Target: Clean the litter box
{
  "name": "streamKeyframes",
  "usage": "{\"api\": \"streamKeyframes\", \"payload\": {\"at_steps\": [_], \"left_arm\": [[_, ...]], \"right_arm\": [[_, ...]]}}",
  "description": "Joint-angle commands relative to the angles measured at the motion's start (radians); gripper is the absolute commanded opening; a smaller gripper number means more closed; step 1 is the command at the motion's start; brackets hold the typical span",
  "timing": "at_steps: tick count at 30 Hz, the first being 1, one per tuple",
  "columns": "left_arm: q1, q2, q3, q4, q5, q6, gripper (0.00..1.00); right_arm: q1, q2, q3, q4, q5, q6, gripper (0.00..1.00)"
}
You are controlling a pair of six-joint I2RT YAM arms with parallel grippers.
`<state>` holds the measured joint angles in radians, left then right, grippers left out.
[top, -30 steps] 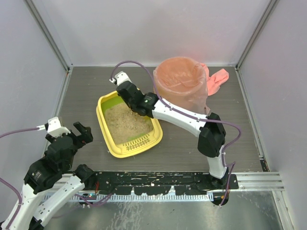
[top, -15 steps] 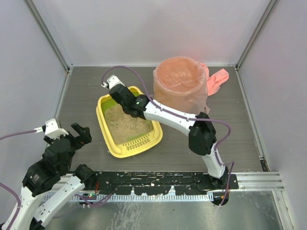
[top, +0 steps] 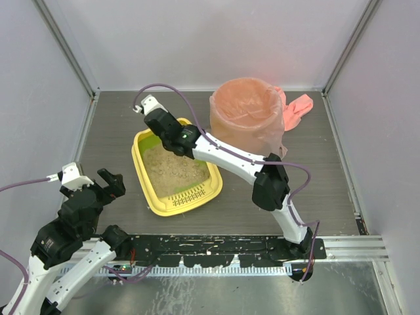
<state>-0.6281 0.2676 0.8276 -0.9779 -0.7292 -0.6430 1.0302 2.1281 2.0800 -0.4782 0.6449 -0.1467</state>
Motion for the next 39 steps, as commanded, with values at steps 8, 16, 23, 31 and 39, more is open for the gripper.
{"api": "streamKeyframes", "payload": {"at_steps": [8, 16, 23, 31, 39], "left_arm": [[0.004, -0.013, -0.003, 0.042, -0.022, -0.012, 0.98], [0.005, -0.014, -0.002, 0.044, -0.022, -0.012, 0.98], [0.004, -0.007, -0.006, 0.047, -0.018, -0.011, 0.98], [0.004, -0.003, -0.007, 0.051, -0.015, -0.009, 0.98], [0.004, -0.006, -0.007, 0.05, -0.013, -0.009, 0.98]], "right_arm": [[-0.026, 0.095, 0.077, -0.007, -0.056, -0.014, 0.01], [-0.026, 0.09, 0.125, -0.07, -0.249, 0.048, 0.01], [-0.027, 0.044, 0.12, -0.097, -0.321, 0.108, 0.01], [-0.026, 0.006, 0.127, -0.128, -0.37, 0.159, 0.01], [-0.044, -0.006, 0.176, -0.188, -0.394, 0.248, 0.01]]}}
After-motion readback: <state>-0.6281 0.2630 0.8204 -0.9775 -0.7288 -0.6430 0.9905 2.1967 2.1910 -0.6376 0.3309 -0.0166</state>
